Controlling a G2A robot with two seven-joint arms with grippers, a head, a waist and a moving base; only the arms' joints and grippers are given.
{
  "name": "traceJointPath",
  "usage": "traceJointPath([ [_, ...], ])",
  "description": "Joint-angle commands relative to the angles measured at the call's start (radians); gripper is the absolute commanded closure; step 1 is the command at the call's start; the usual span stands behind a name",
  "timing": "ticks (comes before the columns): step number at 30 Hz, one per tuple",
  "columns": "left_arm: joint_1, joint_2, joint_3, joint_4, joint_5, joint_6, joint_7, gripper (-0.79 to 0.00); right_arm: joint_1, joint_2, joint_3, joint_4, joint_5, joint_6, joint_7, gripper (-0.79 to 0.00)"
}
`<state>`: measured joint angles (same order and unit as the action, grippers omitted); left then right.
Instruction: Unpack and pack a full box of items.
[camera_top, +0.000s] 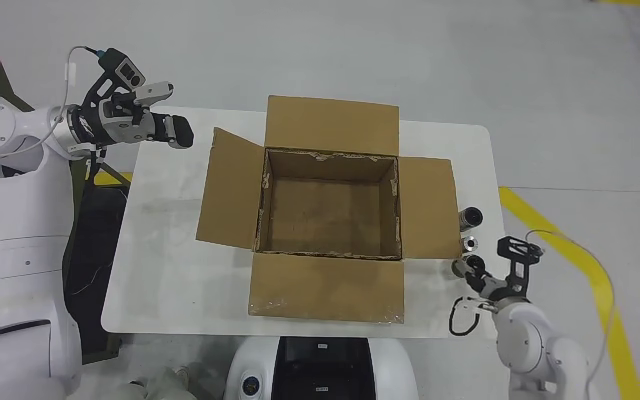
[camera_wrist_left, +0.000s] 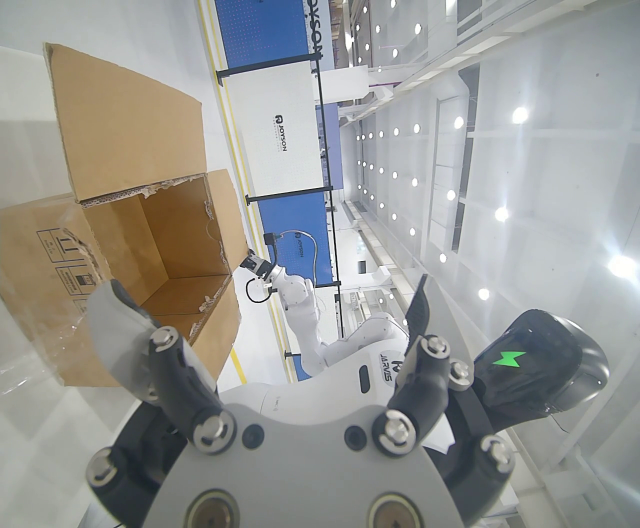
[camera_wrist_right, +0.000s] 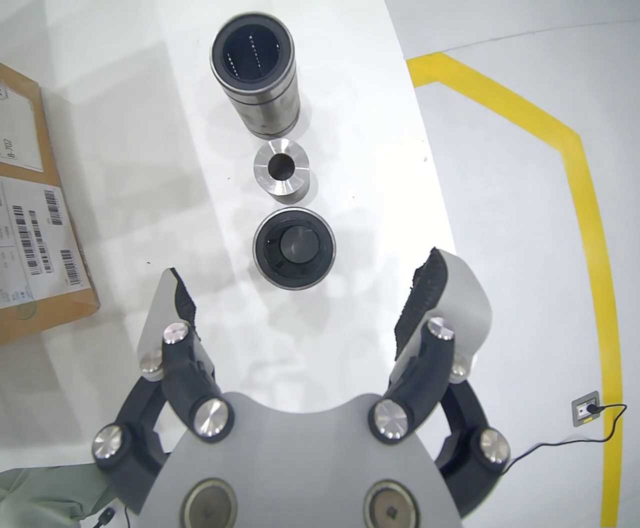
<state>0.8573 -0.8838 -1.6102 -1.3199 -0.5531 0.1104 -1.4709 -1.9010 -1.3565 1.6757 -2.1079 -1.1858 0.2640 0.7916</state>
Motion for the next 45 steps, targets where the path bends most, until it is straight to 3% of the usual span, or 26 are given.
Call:
traceJointPath([
  [1,0.0,0.0,0.0,0.0,0.0,0.0,0.0,-0.785,0.006,0.001,0.001,0.008,-0.005,0.0,0.003,-0.785],
  [27,0.0,0.0,0.0,0.0,0.0,0.0,0.0,-0.785,0.101,0.006,-0.048,0.133,-0.037,-0.002,0.033,-0.76],
  [31,0.0,0.0,0.0,0.0,0.0,0.0,0.0,-0.785,0.106,0.006,-0.051,0.144,-0.035,-0.001,0.034,-0.656],
  [35,0.0,0.0,0.0,0.0,0.0,0.0,0.0,-0.785,0.108,0.007,-0.052,0.147,-0.031,-0.001,0.036,-0.385],
  [45,0.0,0.0,0.0,0.0,0.0,0.0,0.0,-0.785,0.112,0.009,-0.053,0.145,-0.035,-0.001,0.038,-0.114],
])
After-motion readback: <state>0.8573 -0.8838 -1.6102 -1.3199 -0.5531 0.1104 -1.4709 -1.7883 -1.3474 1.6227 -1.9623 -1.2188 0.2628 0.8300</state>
